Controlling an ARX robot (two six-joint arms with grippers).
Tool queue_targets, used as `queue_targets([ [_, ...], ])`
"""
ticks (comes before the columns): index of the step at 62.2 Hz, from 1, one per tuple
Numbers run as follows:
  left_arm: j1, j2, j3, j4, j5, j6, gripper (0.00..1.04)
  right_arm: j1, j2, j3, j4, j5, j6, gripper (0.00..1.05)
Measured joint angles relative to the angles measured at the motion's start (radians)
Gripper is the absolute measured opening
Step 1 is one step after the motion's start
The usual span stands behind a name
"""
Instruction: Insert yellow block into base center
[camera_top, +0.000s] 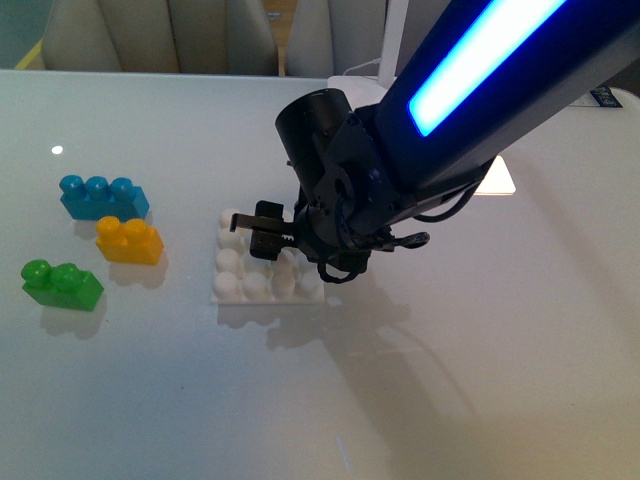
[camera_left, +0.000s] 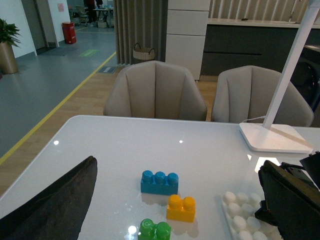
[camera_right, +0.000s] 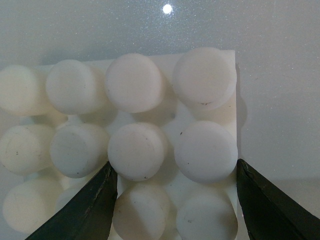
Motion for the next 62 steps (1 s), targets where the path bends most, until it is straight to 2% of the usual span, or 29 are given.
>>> queue_targets([
  [29,0.0,0.0,0.0,0.0,0.0,0.0,0.97,0.027,0.102,0.297,-0.258,0.019,-0.006,0.64],
  [41,0.0,0.0,0.0,0.0,0.0,0.0,0.97,0.057,0.119,0.333,-0.279,-0.023,-0.009,0.67],
  [44,0.0,0.0,0.0,0.0,0.0,0.0,0.97,0.063,0.121,0.335,-0.281,-0.032,-0.008,0.72],
  [62,0.0,0.0,0.0,0.0,0.0,0.0,0.97,0.068,0.121,0.332,-0.275,-0.037,-0.004,0.73],
])
